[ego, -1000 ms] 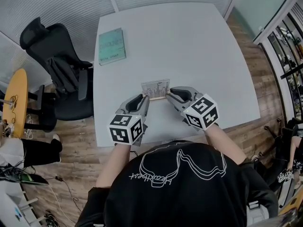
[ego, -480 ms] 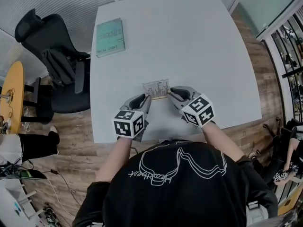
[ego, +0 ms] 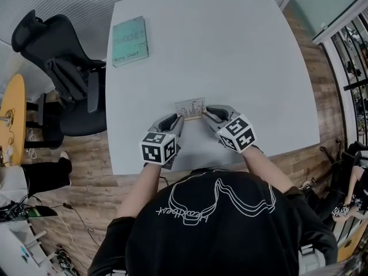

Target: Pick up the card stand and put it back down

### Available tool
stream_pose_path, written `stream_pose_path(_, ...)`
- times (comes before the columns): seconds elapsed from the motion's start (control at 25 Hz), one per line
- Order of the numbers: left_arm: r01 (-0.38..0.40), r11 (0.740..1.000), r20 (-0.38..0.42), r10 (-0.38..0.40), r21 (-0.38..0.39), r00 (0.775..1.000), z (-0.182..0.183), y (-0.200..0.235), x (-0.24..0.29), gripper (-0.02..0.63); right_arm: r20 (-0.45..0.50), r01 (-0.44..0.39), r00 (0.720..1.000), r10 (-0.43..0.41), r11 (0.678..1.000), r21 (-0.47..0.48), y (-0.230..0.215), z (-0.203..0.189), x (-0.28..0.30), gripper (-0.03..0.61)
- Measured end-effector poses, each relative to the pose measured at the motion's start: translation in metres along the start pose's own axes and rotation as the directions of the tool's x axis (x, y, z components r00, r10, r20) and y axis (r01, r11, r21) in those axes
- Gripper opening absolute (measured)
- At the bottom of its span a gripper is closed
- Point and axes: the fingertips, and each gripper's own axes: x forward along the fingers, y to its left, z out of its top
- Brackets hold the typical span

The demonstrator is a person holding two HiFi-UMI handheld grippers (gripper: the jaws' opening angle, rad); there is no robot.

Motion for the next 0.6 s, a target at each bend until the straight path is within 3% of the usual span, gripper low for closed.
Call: stream_pose_path(0.6,-0.003,1.000,-0.028,0.004,0.013,1.000,-0.014,0.013,0.009,0.084,-0.040,0.017,0.999,-0.017,1.000,-0.004,-0.002,-0.012,0.017,0.087)
